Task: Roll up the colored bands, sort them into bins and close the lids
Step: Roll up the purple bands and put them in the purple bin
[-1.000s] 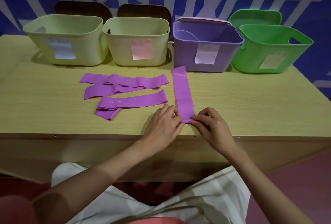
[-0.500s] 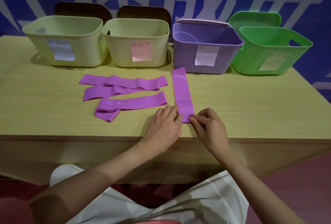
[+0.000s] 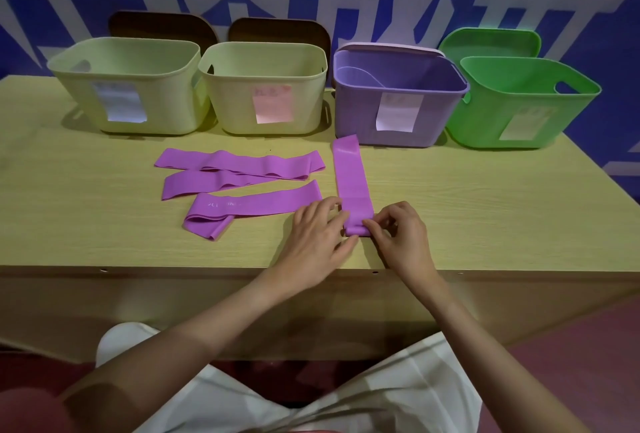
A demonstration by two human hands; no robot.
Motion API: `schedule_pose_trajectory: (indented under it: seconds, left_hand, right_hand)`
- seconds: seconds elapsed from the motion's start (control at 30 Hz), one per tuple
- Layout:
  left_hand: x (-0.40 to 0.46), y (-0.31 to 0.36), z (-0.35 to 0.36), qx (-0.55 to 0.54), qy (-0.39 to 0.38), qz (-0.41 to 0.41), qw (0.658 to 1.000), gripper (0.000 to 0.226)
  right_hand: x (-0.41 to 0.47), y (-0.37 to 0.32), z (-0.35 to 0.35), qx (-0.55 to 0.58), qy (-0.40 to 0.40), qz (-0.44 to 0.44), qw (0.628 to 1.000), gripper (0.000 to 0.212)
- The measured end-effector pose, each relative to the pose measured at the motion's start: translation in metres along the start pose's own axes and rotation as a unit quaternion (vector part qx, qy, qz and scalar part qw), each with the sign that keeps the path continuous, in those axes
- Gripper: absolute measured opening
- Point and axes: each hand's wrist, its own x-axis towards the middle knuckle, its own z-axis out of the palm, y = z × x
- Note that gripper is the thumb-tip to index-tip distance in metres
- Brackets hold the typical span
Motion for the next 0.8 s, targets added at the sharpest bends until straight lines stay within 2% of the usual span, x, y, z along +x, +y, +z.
schedule_pose_trajectory:
  seconds: [0.2,0.37,0.5,0.63,0.8]
  left_hand:
    - [0.006,-0.003,-0.002,-0.075,0.028,0.022,0.997,0.024]
    - [0.007,-0.001,0.000,-0.078,0.038,0.017,0.996,0.016]
    - [0.007,0.001,0.000,-0.067,0.040,0.012,0.997,0.014]
    - [0.008,0.002,-0.001,-0.091,0.043,-0.017,0.995,0.015]
    - [0.010,0.003,-0.001,-0.090,0.047,-0.024,0.994,0.016]
  right_hand:
    - [0.007,0.004,0.001,0.006,0.001,0.003,1.000,0.016]
    - [0.012,0.003,0.003,0.008,0.004,0.005,1.000,0.015]
    - [0.011,0.001,-0.002,-0.019,0.004,-0.045,0.999,0.015]
    - [0.007,0.006,-0.012,-0.018,-0.033,-0.102,0.994,0.013]
    - [0.011,0.016,-0.020,-0.014,-0.096,-0.111,0.989,0.019]
